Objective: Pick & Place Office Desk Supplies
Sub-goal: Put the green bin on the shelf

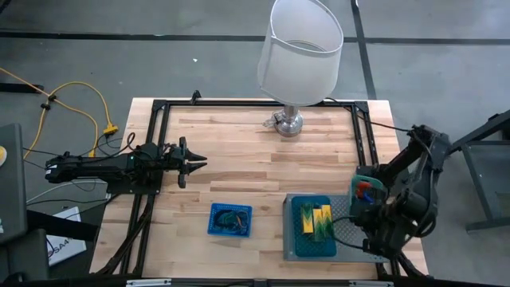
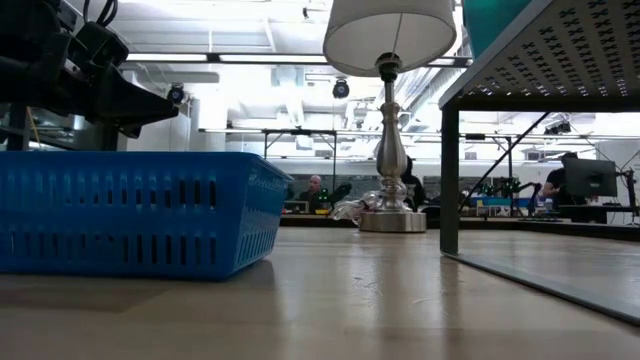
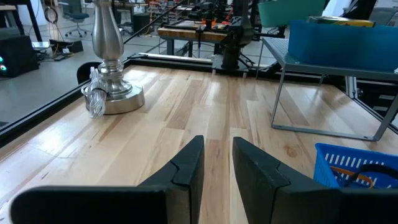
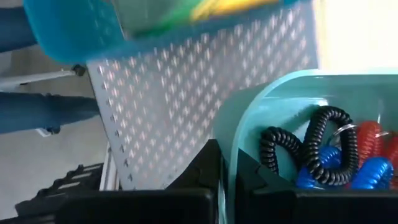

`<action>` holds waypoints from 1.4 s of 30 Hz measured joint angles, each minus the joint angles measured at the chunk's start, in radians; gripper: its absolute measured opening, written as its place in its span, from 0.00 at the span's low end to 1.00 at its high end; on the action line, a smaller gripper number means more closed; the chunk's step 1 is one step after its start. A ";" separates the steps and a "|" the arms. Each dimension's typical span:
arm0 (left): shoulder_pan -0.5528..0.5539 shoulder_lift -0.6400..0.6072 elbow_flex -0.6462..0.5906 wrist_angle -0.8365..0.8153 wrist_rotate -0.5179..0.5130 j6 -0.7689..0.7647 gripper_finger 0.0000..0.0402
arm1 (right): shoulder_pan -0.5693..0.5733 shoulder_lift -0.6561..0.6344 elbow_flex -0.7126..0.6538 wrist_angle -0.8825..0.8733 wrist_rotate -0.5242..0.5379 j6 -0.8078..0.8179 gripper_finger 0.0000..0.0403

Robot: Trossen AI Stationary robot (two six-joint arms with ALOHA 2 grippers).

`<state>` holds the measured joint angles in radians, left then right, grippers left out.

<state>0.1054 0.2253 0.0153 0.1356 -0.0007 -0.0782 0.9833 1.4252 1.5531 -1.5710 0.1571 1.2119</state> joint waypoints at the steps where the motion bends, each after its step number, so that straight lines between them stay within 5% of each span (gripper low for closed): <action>1: 0.000 0.000 0.000 0.000 0.000 0.000 0.20 | 0.016 0.003 -0.008 0.000 -0.007 0.032 0.00; 9: 0.000 0.000 0.000 0.000 0.000 0.000 0.20 | 0.086 0.035 -0.029 0.000 -0.026 0.246 0.00; 25: 0.000 0.000 0.000 0.000 0.000 0.000 0.20 | 0.151 0.055 -0.029 0.063 -0.023 0.152 0.00; 42: 0.000 0.000 0.000 0.000 0.000 0.000 0.20 | 0.119 0.137 -0.029 0.122 -0.059 0.603 0.00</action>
<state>0.1055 0.2253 0.0154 0.1356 -0.0006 -0.0780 1.1023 1.5622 1.5242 -1.4490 0.0978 1.8145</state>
